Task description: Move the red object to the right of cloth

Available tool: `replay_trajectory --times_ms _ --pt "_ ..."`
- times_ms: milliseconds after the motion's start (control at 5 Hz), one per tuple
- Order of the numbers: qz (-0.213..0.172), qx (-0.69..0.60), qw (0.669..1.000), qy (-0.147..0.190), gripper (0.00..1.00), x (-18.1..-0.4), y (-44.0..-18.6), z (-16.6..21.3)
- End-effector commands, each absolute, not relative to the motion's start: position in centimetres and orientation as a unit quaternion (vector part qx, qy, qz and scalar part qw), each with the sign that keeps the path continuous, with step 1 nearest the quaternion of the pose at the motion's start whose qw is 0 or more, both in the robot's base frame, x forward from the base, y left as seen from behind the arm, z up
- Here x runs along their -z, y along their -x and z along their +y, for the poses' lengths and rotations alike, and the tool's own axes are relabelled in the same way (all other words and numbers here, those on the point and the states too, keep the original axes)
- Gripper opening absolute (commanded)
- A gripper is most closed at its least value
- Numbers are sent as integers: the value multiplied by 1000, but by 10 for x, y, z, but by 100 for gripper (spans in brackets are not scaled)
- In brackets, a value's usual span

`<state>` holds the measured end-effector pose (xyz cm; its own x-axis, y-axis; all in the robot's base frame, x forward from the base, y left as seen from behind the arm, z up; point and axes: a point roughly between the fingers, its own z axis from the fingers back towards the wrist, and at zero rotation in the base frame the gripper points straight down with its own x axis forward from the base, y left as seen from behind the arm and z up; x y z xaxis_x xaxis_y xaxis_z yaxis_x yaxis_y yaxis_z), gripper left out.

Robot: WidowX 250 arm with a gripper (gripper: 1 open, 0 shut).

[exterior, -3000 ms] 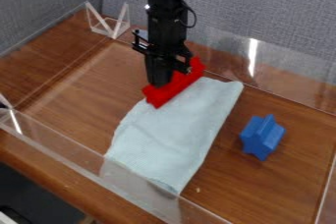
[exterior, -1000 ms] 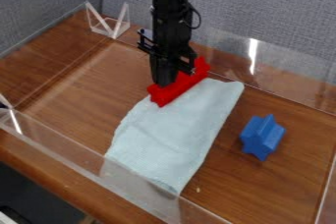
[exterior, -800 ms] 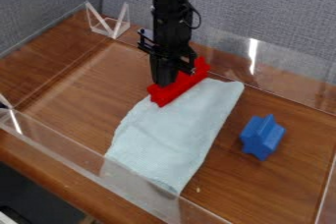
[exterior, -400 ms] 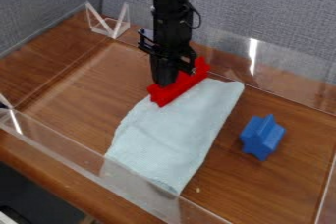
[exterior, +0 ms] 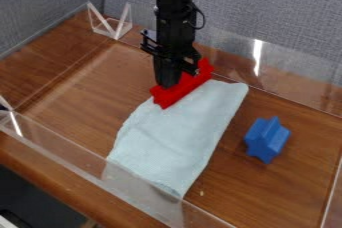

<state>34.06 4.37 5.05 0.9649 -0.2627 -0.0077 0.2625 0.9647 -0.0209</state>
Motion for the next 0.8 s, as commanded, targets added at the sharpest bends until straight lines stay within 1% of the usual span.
replay_trajectory --times_ms 0,600 --pt "-27 145 989 0 0 -50 -355 41" --pt "-34 150 988 -3 0 -48 -360 41"
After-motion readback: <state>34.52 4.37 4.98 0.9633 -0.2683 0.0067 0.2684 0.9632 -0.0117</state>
